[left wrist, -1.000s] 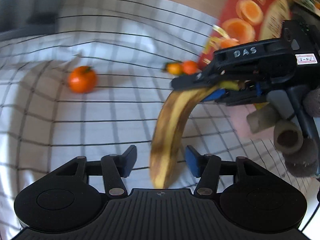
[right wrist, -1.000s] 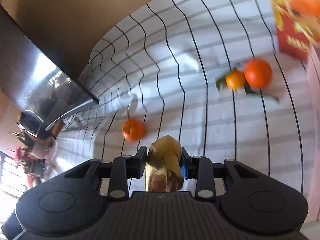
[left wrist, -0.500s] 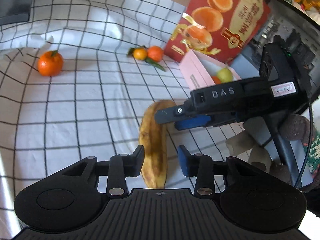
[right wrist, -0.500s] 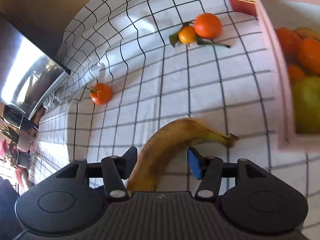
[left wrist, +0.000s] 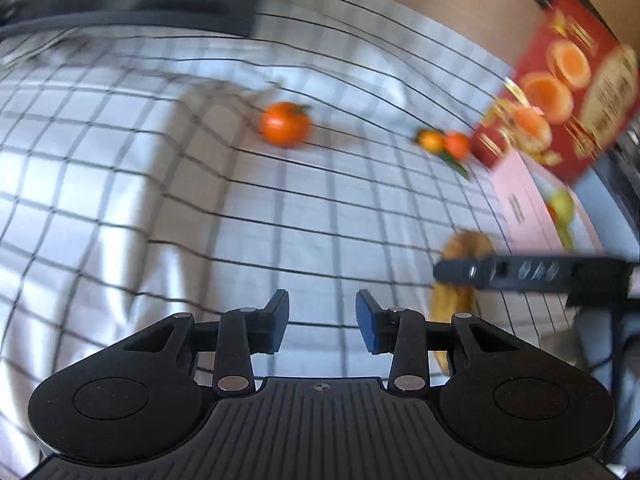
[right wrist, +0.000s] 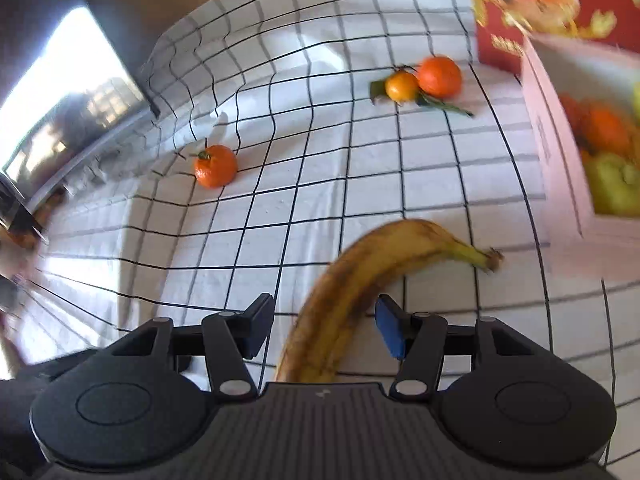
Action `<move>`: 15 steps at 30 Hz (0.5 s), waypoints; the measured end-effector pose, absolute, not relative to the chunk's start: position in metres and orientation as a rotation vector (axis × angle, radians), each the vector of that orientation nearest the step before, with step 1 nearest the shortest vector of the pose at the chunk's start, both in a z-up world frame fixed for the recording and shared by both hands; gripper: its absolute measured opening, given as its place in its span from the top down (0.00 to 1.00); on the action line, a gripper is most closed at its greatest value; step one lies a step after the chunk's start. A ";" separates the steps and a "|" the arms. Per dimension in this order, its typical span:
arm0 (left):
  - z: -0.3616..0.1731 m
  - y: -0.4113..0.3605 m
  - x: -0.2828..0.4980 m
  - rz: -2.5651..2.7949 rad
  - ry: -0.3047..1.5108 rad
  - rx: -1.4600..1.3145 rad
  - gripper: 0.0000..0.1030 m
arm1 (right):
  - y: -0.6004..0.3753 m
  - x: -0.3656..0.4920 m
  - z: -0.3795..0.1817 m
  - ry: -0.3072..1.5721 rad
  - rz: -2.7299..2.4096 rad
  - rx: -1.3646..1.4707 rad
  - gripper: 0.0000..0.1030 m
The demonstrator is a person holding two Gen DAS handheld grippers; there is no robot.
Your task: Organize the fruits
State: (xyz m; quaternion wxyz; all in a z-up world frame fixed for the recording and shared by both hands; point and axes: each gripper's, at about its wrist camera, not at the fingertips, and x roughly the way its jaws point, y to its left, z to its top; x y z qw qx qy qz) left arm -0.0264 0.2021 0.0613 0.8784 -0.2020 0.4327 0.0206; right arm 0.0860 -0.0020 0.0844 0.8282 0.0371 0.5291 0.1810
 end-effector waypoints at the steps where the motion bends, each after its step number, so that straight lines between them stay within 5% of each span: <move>1: 0.062 0.205 -0.028 0.052 0.898 -0.432 0.60 | 0.005 0.086 0.080 1.119 0.363 0.045 0.43; 7: 0.060 0.201 -0.033 0.040 0.900 -0.450 0.60 | 0.021 0.068 0.069 1.037 0.386 -0.162 0.46; 15: 0.056 0.177 -0.021 -0.070 0.919 -0.444 0.60 | -0.011 0.045 0.085 1.065 0.471 -0.078 0.66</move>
